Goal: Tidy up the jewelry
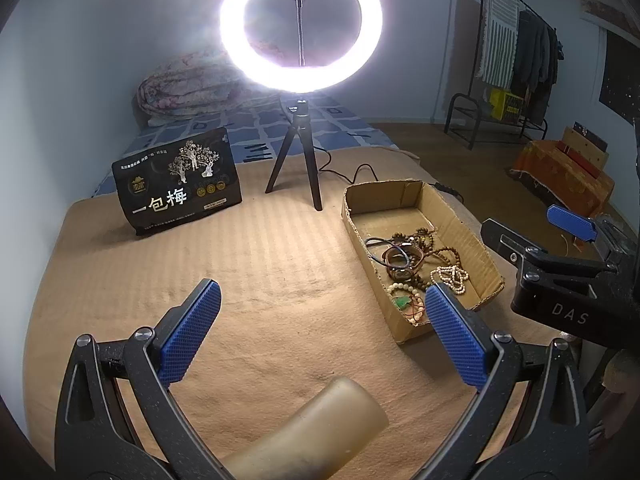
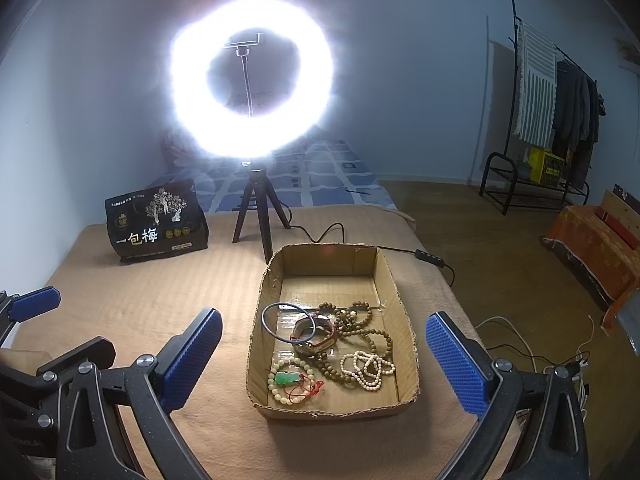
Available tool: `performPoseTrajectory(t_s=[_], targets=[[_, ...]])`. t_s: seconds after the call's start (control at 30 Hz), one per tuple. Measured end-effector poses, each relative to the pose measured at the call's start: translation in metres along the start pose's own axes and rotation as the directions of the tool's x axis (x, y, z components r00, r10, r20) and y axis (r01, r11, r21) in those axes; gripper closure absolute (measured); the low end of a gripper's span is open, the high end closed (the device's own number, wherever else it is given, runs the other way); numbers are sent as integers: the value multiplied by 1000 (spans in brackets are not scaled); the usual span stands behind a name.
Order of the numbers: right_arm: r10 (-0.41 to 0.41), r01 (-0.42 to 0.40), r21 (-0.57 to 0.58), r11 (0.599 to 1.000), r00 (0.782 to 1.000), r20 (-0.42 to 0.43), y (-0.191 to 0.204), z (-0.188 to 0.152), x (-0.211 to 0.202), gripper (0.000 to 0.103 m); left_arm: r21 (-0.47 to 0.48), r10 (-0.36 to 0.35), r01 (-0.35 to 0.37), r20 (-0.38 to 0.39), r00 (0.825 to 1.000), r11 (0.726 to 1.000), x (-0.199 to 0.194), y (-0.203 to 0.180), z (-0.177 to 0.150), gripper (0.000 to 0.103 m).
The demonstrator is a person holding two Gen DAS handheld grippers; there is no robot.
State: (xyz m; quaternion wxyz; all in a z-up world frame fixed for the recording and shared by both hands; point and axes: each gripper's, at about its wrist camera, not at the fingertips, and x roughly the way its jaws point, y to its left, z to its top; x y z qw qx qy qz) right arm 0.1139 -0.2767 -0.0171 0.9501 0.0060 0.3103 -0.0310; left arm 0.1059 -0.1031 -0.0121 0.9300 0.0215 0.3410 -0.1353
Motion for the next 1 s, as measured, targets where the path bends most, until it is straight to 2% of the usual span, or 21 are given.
performPoseTrajectory(t_s=[0.8, 1.0], targets=[[-7, 7, -13, 1000, 1000, -15, -1, -5, 4, 0, 9, 47, -47, 9, 999, 999, -6, 6, 1, 0], [-9, 9, -25, 1000, 1000, -20, 1, -4, 5, 0, 22, 77, -78, 48, 996, 997, -13, 4, 0, 0]])
